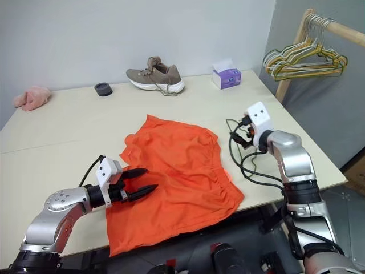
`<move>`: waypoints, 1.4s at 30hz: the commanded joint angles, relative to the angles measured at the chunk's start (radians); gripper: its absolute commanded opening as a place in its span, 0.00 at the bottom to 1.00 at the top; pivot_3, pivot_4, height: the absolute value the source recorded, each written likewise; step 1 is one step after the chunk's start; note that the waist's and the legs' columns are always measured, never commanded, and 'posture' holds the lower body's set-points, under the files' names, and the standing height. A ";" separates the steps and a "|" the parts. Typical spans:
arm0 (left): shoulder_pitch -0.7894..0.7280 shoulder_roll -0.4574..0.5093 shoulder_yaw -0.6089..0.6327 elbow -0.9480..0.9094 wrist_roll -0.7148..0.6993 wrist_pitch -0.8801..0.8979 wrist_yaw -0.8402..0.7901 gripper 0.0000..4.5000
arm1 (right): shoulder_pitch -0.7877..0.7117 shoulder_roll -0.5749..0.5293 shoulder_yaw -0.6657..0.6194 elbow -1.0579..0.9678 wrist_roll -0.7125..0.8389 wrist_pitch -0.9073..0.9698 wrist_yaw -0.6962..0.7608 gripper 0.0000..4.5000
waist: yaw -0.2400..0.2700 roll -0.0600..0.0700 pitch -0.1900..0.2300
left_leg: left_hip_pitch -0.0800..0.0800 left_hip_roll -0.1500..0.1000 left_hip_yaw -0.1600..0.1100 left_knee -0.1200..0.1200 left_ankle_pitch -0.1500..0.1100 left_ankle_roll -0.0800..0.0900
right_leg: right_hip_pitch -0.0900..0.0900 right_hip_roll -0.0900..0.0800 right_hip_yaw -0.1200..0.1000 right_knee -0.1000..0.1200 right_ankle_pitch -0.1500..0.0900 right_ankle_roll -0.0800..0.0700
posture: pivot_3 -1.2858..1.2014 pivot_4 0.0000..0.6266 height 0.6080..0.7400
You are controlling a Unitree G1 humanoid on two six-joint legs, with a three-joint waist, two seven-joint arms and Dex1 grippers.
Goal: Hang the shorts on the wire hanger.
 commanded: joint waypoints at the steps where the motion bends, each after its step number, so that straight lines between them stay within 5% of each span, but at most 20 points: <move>1: -0.038 0.000 0.003 -0.038 -0.019 -0.002 -0.011 0.84 | 0.001 0.023 -0.057 0.019 0.020 0.040 -0.087 0.94 | -0.001 0.000 0.000 | 0.000 0.000 0.000 0.000 0.000 0.000 | 0.000 0.000 0.000 0.000 0.000 0.000 | 0.42 0.13 1.00; 22: 0.030 0.034 -0.045 -0.145 0.008 0.001 -0.058 0.84 | -0.018 0.021 -0.001 0.368 0.018 -0.007 -0.124 0.94 | -0.022 -0.001 -0.001 | 0.004 0.000 0.002 0.000 0.000 0.000 | 0.003 0.000 0.002 -0.001 0.001 0.001 | 0.43 0.13 1.00; 25: 0.024 0.029 -0.049 -0.150 0.011 0.005 -0.053 0.84 | -0.070 0.019 -0.021 0.505 0.031 -0.001 -0.131 0.81 | -0.023 -0.004 -0.002 | 0.005 0.000 0.002 0.000 0.000 0.000 | 0.004 0.000 0.002 -0.001 0.001 0.001 | 0.43 0.13 1.00; 35: 0.013 0.032 -0.039 -0.153 0.014 0.013 -0.045 0.84 | -0.169 0.002 -0.016 0.713 0.009 -0.102 -0.155 0.05 | -0.031 -0.016 -0.010 | 0.013 0.000 0.004 0.000 0.000 0.000 | 0.011 0.000 0.005 -0.002 -0.001 -0.002 | 0.43 0.12 1.00; 42: -0.009 0.030 -0.021 -0.142 0.003 0.042 -0.012 0.84 | -0.157 -0.053 0.068 0.567 -0.040 -0.264 -0.066 0.00 | -0.031 -0.012 -0.008 | 0.012 -0.001 0.007 0.000 0.000 0.000 | 0.008 0.000 0.009 -0.002 0.000 -0.001 | 0.43 0.12 1.00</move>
